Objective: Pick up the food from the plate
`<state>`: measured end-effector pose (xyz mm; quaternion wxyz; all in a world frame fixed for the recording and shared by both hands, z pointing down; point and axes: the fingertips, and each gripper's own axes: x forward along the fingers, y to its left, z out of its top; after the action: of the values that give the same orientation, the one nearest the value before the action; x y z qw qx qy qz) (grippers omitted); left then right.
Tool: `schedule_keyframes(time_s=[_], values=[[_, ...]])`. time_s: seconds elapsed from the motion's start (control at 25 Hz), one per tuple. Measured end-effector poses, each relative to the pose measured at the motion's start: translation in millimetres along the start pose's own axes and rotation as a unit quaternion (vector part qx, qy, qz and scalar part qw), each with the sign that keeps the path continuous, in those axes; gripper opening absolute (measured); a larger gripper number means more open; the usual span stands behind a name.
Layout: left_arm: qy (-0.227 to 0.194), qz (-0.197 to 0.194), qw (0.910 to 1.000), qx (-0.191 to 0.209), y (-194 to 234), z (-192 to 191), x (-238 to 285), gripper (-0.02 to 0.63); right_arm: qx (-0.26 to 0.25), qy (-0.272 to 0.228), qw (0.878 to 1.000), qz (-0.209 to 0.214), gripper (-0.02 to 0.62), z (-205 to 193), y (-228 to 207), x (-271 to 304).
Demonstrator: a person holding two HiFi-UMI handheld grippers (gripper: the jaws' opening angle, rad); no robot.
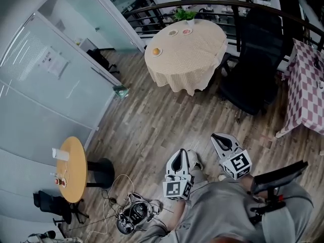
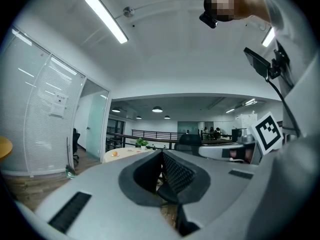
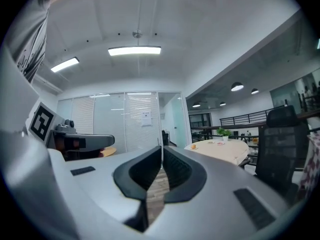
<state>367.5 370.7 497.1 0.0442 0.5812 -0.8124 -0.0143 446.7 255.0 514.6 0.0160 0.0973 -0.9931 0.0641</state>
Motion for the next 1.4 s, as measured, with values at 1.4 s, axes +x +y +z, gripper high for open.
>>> schedule_keyframes(time_s=[1.4], values=[[0.000,-0.078,0.9957,-0.049,272.1,-14.2,195.7,0.012,-0.068,0.043,0.996,-0.048,0.023,46.6,-8.3,297.1]])
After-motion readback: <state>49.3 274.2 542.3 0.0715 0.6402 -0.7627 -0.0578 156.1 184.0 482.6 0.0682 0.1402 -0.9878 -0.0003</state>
